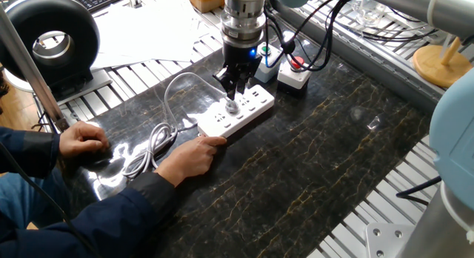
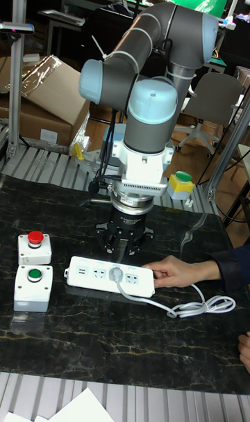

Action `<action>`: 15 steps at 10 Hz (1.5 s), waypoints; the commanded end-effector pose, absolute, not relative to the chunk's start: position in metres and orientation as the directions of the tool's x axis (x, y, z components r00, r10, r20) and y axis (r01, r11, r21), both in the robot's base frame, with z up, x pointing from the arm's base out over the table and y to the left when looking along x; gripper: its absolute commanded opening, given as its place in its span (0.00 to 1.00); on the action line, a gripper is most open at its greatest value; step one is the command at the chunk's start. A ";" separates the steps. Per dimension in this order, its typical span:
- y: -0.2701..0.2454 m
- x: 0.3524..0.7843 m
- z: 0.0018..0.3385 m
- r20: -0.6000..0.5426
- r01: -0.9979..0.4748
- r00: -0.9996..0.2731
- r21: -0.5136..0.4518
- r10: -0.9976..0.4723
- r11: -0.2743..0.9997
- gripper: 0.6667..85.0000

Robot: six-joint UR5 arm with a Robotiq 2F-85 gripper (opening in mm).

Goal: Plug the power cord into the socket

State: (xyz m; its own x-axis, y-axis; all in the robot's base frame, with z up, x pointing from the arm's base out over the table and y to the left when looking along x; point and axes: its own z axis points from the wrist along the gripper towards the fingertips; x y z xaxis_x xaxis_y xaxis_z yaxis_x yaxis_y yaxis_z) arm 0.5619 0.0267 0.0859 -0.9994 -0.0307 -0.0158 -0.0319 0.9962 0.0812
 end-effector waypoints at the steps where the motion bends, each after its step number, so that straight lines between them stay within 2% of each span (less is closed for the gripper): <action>1: 0.026 0.569 0.089 -0.034 -0.030 -0.999 0.084 -0.027 0.996 0.39; 3: 0.028 0.578 0.090 -0.070 -0.044 -0.997 0.090 -0.038 0.995 0.39; 5: 0.039 0.588 0.092 -0.109 -0.038 -0.994 0.128 -0.024 0.991 0.45; 6: 0.034 0.589 0.091 -0.113 -0.037 -0.993 0.110 -0.024 0.993 0.46; 7: 0.029 0.589 0.091 -0.110 -0.029 -0.994 0.093 -0.019 0.995 0.46; 11: 0.037 0.586 0.054 -0.085 -0.034 -0.996 0.084 -0.026 0.996 0.45; 15: 0.032 0.569 0.049 -0.056 -0.041 -0.998 0.075 -0.037 0.996 0.43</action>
State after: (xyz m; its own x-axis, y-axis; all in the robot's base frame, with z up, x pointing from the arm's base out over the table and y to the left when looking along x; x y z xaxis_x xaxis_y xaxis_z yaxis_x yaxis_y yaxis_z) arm 0.5769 0.0315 0.0524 -0.9968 -0.0398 -0.0699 -0.0444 0.9968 0.0667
